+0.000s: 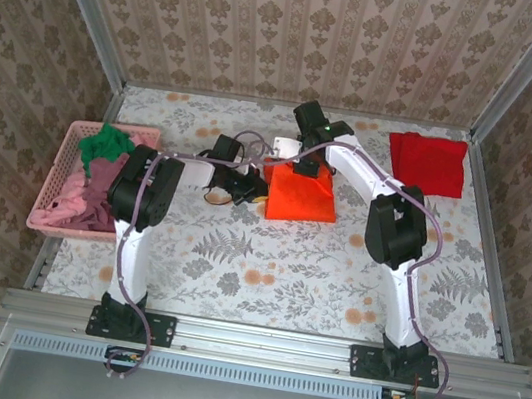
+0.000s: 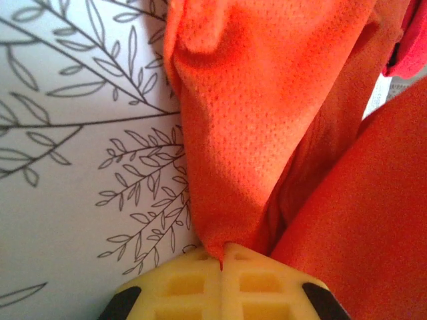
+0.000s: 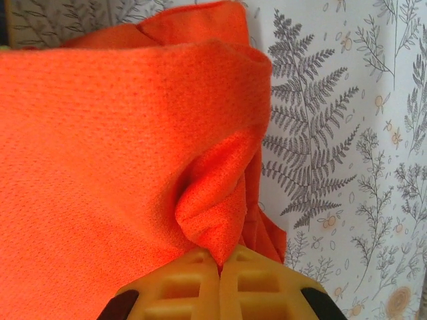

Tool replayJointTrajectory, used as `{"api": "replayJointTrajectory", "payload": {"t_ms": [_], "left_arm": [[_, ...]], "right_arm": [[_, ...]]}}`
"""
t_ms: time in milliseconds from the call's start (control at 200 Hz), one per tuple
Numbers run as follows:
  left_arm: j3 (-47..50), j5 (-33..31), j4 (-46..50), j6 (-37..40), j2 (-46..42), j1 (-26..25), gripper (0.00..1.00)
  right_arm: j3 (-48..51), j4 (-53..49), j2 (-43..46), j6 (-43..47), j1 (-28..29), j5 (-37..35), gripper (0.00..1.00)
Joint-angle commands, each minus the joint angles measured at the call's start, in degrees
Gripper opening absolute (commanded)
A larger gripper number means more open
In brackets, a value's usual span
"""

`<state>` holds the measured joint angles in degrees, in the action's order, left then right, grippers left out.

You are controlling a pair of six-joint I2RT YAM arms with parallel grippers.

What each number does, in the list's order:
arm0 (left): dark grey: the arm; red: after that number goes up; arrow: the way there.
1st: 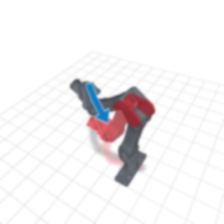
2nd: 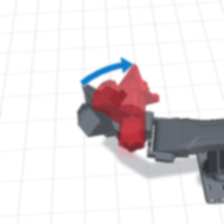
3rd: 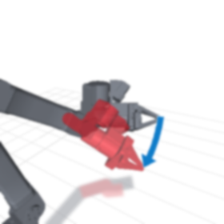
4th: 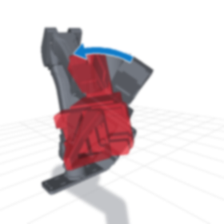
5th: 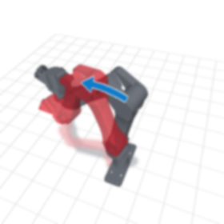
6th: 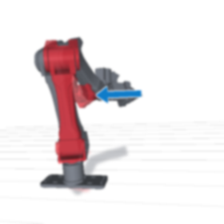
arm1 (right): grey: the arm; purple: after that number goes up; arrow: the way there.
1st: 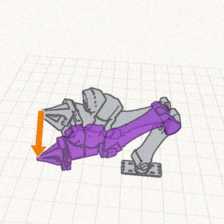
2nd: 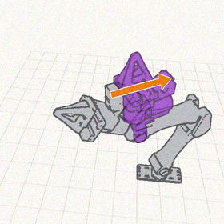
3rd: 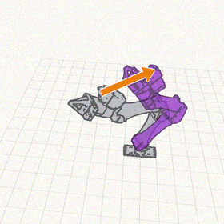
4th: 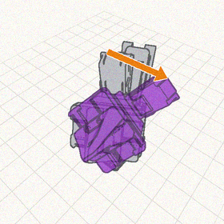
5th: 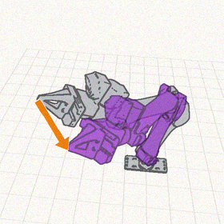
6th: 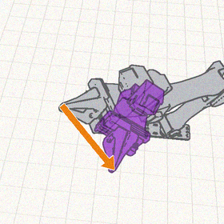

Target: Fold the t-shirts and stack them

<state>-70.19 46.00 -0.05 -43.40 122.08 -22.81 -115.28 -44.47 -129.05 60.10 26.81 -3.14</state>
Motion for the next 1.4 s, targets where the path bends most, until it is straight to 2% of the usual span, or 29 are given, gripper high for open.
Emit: {"api": "replayJointTrajectory", "payload": {"t_ms": [0, 205, 505, 530, 710, 840, 930, 1045, 1155, 1245, 1310, 1395], "left_arm": [[2.0, -10.2, 3.9, 2.3, 8.2, 0.0, 0.0], [1.8, -10.1, 4.2, 2.5, 8.8, 0.1, 0.0], [1.7, -9.9, 4.5, 2.6, 8.8, 0.3, 0.0], [1.7, -9.9, 4.5, 2.6, 8.8, 0.3, 0.0], [1.7, -9.8, 4.2, 2.4, 8.7, 0.2, 0.0], [3.0, -9.7, 2.7, 1.5, 7.4, 0.3, 0.0], [4.3, -9.9, 1.7, 1.0, 6.3, 0.4, 0.0], [6.7, -10.1, -0.1, -0.2, 3.9, 0.4, 0.06], [8.9, -11.0, -0.7, -0.6, 0.4, 0.5, 0.18], [10.7, -11.9, -1.1, -0.8, -3.4, 0.7, 0.24], [12.2, -13.1, -1.3, -1.0, -6.5, 0.6, 0.31], [14.3, -14.6, -1.5, -1.6, -10.6, 0.4, 0.43]], "right_arm": [[-1.8, 1.9, -1.0, -0.4, -0.1, -1.0, 0.0], [4.2, 9.1, 2.2, 1.5, 0.2, 4.1, 0.0], [1.3, 10.2, -2.5, 2.0, 0.6, 5.7, 0.01], [1.2, 10.2, -2.9, 1.9, 0.7, 6.2, 0.06], [2.1, 10.9, -2.8, 0.6, 0.6, 9.0, 0.16], [8.7, 19.9, 2.3, -3.3, 0.3, 11.2, 0.52], [14.5, 27.7, 7.2, -8.7, -0.5, 13.5, 0.72], [21.7, 36.9, 12.6, -17.6, -1.7, 14.6, 0.85], [27.3, 43.5, 16.4, -31.3, -3.5, 13.7, 0.88], [31.9, 46.3, 18.9, -46.6, -6.6, 12.9, 0.88], [33.3, 44.7, 19.1, -57.8, -8.2, 9.8, 0.85], [33.4, 39.6, 18.3, -64.0, -9.4, 9.5, 0.85]]}}
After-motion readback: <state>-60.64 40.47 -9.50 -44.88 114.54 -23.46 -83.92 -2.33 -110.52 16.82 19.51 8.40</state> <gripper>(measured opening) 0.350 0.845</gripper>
